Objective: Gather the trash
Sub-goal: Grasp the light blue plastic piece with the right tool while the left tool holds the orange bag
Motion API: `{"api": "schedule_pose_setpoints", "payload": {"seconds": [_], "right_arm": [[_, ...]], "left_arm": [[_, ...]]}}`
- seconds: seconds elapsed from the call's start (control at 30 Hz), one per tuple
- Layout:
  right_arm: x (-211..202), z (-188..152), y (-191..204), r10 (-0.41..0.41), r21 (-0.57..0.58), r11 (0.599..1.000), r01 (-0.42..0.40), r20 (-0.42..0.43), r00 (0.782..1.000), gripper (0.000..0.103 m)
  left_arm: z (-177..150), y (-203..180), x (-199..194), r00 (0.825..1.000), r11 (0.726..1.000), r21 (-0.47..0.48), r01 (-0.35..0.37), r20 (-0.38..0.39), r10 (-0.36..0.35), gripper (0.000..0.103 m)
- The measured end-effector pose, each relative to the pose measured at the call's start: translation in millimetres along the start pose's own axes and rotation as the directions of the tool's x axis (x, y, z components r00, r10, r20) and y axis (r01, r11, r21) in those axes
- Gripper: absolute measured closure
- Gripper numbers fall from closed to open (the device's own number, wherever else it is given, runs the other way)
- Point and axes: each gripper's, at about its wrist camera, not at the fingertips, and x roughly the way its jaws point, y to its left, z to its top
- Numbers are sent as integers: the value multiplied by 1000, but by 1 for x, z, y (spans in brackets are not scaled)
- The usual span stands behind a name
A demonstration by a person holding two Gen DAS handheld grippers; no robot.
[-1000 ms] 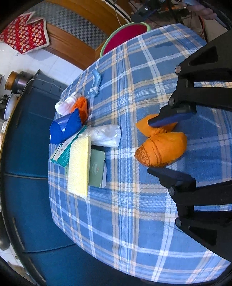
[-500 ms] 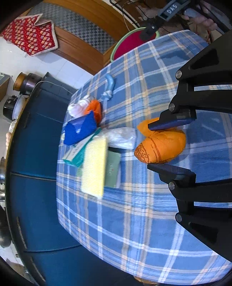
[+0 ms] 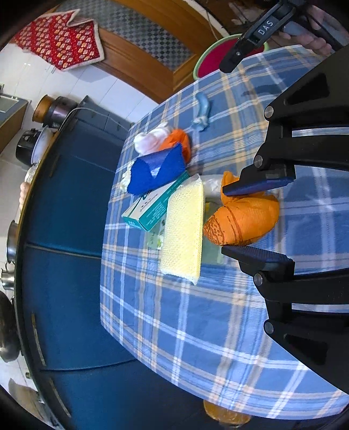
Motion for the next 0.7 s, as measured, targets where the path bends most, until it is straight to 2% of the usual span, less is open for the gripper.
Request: {"api": "schedule_pose_setpoints", "payload": {"seconds": [0.33, 0.57, 0.67, 0.7], "right_arm": [[44, 17, 1, 17, 69, 998, -14, -41, 999, 44], [61, 21, 8, 16, 54, 998, -13, -52, 998, 44], [70, 24, 5, 34, 75, 997, -29, -73, 997, 49], [72, 24, 4, 38, 81, 996, -32, -75, 996, 53]], "left_arm": [[5, 1, 8, 1000, 1000, -9, 8, -4, -8, 65], [5, 2, 15, 1000, 1000, -12, 6, -13, -6, 65], [4, 2, 16, 1000, 1000, -11, 6, -12, -6, 65], [4, 2, 16, 1000, 1000, -11, 6, -12, -6, 65]]}}
